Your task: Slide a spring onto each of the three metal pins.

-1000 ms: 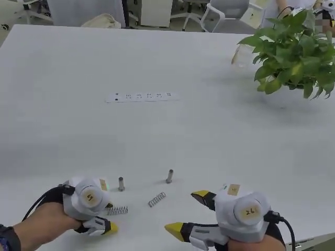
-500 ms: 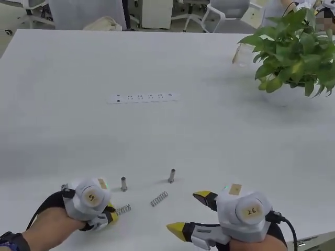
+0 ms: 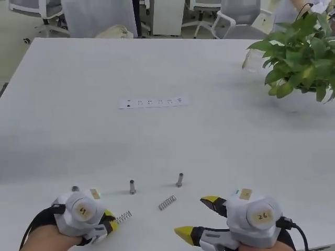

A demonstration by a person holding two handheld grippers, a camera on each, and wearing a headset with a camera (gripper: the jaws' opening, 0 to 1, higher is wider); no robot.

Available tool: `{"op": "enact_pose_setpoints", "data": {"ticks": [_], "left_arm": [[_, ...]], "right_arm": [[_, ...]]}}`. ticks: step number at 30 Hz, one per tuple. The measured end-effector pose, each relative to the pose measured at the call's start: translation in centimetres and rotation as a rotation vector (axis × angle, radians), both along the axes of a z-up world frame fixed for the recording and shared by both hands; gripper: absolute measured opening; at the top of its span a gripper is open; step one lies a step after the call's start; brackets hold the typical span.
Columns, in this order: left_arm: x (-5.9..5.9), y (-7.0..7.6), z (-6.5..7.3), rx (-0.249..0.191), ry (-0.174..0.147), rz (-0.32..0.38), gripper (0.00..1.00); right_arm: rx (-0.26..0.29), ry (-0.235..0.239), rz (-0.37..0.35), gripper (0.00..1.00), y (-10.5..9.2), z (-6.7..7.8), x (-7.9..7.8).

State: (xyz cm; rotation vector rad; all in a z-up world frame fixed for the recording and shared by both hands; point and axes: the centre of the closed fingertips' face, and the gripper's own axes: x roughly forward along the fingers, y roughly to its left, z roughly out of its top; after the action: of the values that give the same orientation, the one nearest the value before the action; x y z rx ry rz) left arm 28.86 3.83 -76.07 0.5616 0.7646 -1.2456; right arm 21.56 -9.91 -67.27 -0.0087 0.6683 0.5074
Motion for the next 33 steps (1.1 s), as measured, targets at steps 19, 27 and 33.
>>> {"op": "enact_pose_setpoints", "data": {"ticks": [19, 27, 33], "left_arm": [[-1.4, 1.1, 5.0, -0.066, -0.097, 0.03, 0.02], [-1.7, 0.8, 7.0, -0.078, -0.147, 0.003, 0.02], [-2.2, 0.1, 8.3, -0.089, -0.177, -0.023, 0.02]], "right_arm": [[0.021, -0.008, 0.114, 0.54, 2.4, 0.8, 1.0], [0.026, -0.011, 0.169, 0.53, 3.7, 1.1, 1.3], [0.041, -0.008, 0.223, 0.52, 5.1, 1.1, 1.1]]}}
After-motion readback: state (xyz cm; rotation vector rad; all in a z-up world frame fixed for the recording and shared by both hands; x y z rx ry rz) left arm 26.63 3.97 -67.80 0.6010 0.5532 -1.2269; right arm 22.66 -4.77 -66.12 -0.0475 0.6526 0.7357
